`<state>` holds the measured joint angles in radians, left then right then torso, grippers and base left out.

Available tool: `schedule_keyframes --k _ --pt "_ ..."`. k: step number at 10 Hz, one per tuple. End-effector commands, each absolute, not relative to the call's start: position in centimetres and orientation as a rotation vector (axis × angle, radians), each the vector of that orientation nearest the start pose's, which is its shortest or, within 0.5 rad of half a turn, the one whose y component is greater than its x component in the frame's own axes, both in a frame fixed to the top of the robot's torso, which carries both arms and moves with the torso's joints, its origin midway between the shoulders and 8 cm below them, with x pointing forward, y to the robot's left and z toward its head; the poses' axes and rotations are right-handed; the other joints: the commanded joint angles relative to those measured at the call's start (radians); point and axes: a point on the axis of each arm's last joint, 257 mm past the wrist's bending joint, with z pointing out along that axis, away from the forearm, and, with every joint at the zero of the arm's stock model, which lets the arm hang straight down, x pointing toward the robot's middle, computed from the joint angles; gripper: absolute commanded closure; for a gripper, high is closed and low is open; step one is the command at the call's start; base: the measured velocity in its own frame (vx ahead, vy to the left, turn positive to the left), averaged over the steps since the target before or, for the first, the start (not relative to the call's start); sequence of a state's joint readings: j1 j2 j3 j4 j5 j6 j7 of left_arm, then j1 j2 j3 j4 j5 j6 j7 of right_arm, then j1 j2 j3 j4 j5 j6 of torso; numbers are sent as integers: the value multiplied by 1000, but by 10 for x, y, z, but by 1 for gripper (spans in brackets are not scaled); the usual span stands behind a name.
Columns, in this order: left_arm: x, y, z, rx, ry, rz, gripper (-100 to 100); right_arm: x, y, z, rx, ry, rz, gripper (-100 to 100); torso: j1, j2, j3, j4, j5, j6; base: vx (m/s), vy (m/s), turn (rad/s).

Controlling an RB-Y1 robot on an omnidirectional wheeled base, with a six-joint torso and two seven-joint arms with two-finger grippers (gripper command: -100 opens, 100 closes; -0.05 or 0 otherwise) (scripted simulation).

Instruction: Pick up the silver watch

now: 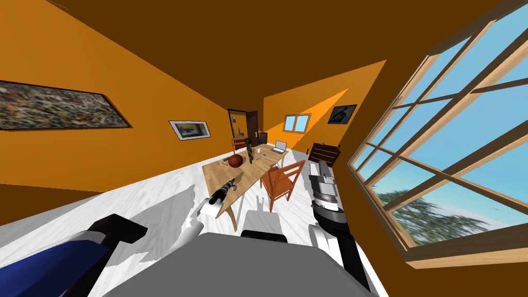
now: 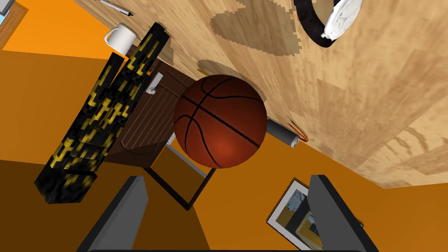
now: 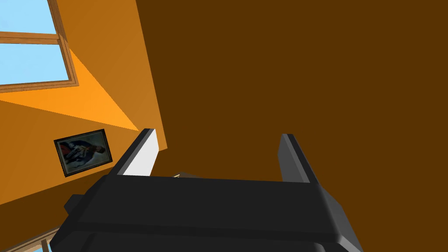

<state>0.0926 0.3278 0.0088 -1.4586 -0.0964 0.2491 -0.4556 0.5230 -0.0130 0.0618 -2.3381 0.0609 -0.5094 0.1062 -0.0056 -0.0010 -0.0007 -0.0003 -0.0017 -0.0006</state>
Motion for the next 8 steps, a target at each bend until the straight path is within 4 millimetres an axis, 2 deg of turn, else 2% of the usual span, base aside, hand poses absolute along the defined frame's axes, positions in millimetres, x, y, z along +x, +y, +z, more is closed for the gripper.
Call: schedule_keyframes --k 1,6,8 --pt "478 388 -374 -825 1845 -279 -100 332 -250 43 541 648 1230 0 0 0 0 0 0 0 12 -37 6" --pt "468 421 -416 -849 1984 -119 -100 332 -250 43 541 648 1230 0 2 0 0 0 0 0 24 -55 -53" --pt "466 431 -424 -852 2021 -69 -100 332 -250 43 541 648 1230 0 2 0 0 0 0 0 30 -59 -43"
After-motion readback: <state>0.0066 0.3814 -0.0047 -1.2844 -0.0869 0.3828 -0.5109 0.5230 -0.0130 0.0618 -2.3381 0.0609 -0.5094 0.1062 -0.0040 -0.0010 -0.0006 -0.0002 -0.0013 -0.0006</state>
